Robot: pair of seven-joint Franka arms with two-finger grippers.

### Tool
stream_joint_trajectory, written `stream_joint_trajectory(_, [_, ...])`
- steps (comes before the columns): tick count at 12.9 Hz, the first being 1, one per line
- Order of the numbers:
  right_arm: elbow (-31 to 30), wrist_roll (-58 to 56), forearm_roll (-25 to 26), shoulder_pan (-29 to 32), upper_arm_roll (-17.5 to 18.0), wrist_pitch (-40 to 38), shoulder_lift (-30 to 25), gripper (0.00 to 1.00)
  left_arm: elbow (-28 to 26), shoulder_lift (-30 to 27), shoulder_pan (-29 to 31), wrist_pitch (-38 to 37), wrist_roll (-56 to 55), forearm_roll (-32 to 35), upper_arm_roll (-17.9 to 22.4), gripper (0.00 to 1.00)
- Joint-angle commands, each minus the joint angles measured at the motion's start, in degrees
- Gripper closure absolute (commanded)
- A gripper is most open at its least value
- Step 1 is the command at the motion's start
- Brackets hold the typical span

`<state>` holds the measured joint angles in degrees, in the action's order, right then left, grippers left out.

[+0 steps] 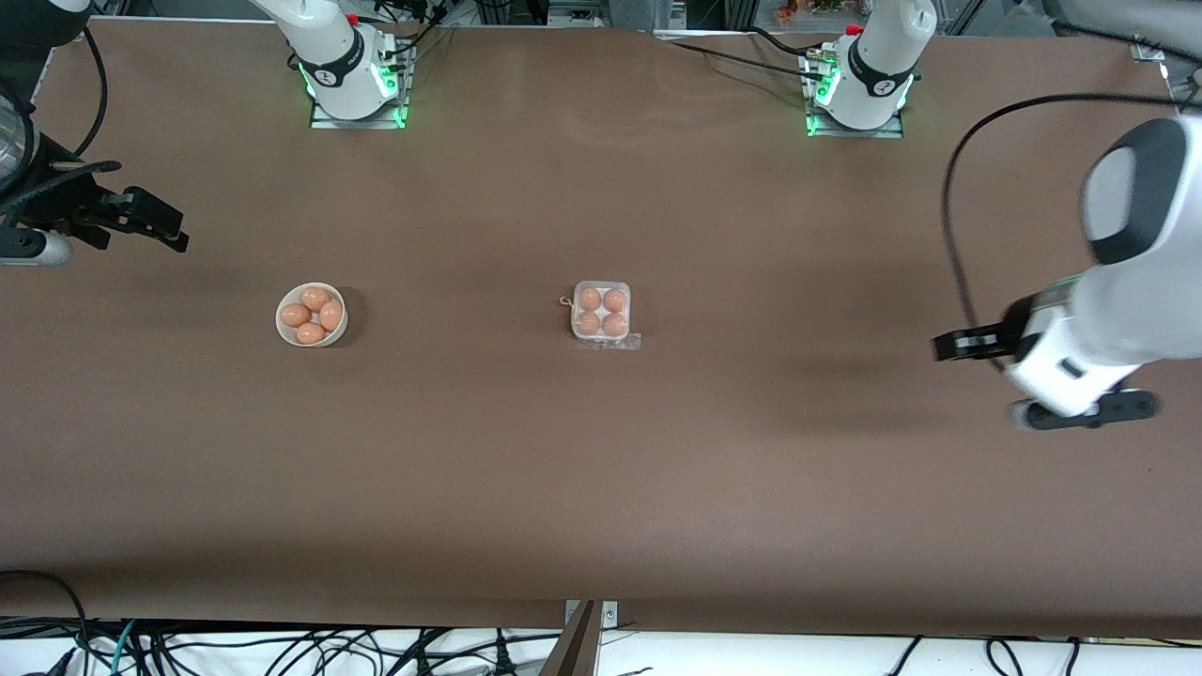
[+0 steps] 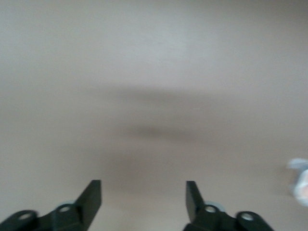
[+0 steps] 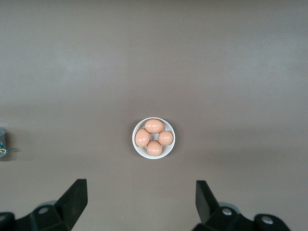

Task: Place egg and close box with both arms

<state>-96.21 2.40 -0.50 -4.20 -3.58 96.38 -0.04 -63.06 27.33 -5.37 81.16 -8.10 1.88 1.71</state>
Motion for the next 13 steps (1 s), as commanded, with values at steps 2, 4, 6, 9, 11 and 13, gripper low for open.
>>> stream_joint_trajectory(2, [-0.55,0.94,0.85,0.15,0.68,1.09,-0.67,0.0,-10.31,-9.83,0.01,0.14,7.92,4.01,3.73,0.0])
stream_joint_trajectory(4, [-0.55,0.94,0.85,0.07,0.68,1.09,-0.67,0.0,-13.39,-13.34,1.49,0.49,8.53,3.83,4.27,0.0])
stream_joint_trajectory(6, [-0.55,0.94,0.94,-0.02,0.68,1.0,-0.67,0.0,-16.2,-16.24,3.34,2.06,10.38,3.31,4.27,0.0])
stream_joint_trajectory(9, [-0.64,0.94,0.94,-0.02,0.68,0.92,-0.67,0.0,-20.16,-19.5,2.56,7.68,9.43,2.34,4.27,0.0])
stream_joint_trajectory(11, [-0.64,0.94,0.94,-0.11,0.77,0.91,-0.67,0.0,-24.63,-21.26,1.86,12.33,9.51,0.33,4.27,0.0])
stream_joint_trajectory(13, [-0.64,0.94,0.94,-0.11,0.77,0.91,-0.67,0.0,-27.28,-23.1,1.77,13.14,9.42,-0.91,4.27,0.0])
